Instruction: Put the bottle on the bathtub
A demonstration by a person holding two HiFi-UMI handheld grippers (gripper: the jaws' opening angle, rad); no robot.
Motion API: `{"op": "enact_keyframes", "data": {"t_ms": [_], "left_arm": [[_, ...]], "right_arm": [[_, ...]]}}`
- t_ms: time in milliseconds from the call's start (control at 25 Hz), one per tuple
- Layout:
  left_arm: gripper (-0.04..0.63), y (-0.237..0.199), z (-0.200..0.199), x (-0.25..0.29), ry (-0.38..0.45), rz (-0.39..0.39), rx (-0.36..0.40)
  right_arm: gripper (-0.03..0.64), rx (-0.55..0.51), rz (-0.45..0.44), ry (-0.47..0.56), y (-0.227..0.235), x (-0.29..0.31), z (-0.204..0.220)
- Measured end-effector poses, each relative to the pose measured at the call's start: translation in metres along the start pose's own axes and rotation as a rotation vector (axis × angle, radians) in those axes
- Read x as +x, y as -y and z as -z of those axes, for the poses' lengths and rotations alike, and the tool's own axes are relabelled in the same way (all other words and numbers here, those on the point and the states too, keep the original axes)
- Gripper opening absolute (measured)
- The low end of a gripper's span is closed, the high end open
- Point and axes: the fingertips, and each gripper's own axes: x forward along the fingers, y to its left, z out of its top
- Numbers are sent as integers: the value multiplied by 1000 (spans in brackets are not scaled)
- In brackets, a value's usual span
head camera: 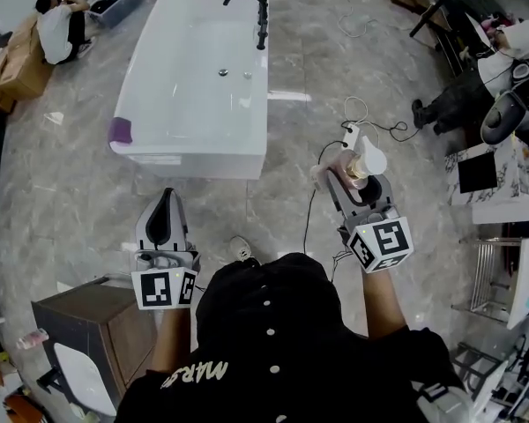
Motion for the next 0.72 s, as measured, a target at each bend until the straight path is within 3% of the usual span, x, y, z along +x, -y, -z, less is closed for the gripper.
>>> {"op": "enact_keyframes", "data": {"t_ms": [400, 720], "left_arm": [[11, -28, 14, 34, -45, 16, -19], [11, -54, 24, 81, -79, -49, -4]], "right_arm": [[221, 14, -8, -45, -7, 49, 6], [221, 15, -59, -50, 16, 121, 11]]}}
